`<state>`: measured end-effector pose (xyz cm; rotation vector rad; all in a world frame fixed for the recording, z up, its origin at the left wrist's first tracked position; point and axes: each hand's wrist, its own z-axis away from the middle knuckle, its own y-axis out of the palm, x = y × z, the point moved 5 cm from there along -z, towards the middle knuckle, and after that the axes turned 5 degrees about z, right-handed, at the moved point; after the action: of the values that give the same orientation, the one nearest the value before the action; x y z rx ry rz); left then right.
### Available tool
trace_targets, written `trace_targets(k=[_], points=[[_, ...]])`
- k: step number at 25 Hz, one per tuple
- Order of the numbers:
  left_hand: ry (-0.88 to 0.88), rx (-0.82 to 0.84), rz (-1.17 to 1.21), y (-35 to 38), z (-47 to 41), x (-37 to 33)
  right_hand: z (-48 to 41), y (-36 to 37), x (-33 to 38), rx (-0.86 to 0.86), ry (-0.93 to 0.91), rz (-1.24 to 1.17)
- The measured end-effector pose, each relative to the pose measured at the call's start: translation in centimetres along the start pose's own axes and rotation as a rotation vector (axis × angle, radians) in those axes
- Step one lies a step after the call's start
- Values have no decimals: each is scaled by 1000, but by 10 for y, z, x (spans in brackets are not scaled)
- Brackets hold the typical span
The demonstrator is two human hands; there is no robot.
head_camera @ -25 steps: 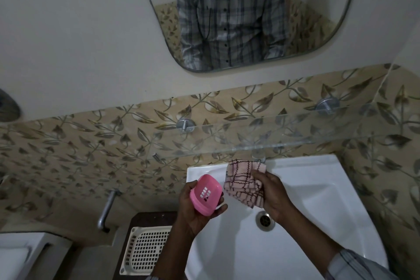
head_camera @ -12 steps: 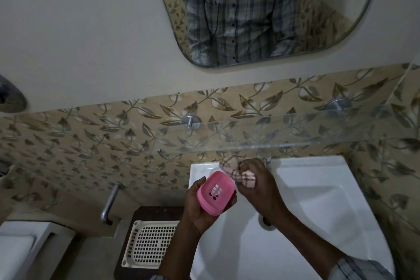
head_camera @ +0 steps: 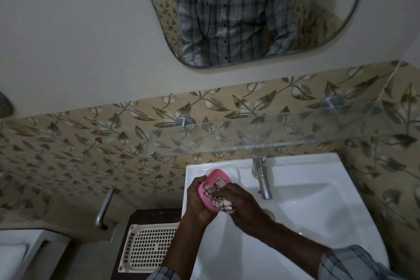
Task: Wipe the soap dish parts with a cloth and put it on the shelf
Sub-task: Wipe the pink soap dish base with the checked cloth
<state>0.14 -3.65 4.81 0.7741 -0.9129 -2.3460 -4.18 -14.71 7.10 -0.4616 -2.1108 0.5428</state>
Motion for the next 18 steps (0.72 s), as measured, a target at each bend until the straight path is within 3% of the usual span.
trace_targets(k=[2,5,6,9,11,13,16,18], points=[[-39,-45,-44,-5,-2,-2,1,9,5,27,97,-141],[-151,-40,-156,-14,5,-7,-5,-14,-10,180,-387,224],[-155,-41,-205,-16,6,-9,-6,-24,-14,202,-467,312],[-91,-18,-159,-5,-1,-6,-3,-22,-16,174,-390,367],[43,-77,-192,-2,-6,1,-6,-8,-4,173,-58,161],[227,-129,-284,-7,-8,0,-13,3,-4,233,471,-257],[540,-50,-476,-8,-4,-4,-29,6,-22,-13,1092,-895],[660,30,-599,-5,-1,2,-43,2,-25,-207,1277,-1219]])
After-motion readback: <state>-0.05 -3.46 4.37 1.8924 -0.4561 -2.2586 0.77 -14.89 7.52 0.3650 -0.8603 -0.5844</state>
